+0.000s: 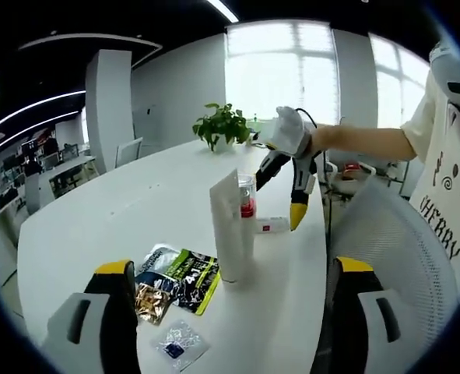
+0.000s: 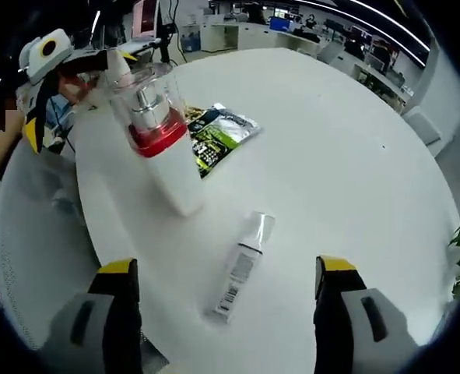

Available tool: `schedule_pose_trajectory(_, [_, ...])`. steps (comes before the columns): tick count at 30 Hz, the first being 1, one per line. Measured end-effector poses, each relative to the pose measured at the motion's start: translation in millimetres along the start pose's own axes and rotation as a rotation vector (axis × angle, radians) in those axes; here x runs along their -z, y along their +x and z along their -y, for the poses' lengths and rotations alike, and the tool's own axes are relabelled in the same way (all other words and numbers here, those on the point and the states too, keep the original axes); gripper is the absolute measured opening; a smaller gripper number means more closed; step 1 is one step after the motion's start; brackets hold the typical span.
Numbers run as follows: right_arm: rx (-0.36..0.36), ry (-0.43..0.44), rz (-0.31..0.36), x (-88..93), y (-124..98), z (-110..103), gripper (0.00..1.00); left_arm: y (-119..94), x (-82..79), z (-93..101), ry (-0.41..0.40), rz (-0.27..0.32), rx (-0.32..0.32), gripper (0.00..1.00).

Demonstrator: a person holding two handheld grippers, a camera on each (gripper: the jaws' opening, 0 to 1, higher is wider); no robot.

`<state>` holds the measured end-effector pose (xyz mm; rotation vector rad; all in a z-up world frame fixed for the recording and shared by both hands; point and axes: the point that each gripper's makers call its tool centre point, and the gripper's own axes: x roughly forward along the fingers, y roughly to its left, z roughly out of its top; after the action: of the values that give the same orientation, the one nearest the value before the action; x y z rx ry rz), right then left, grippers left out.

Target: Arrange the skincare products in the storage area until every visible bottle or jar stands upright without overlapping.

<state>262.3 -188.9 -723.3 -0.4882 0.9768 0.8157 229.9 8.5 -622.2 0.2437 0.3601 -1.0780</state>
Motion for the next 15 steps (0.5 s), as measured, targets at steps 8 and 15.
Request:
schedule_pose_trajectory(8, [-0.013, 0.046, -0.029, 9.7, 12.7, 0.2, 0.83, -0.9, 1.5, 2.5, -0.011, 0.008, 0.001, 0.98])
schedule_pose_trajectory(15, [-0.015, 0.083, -0.06, 20.7, 26.4, 5.2, 0.78, -1.0, 5.1, 5.0, -0.027, 0.009, 0.008, 0.98])
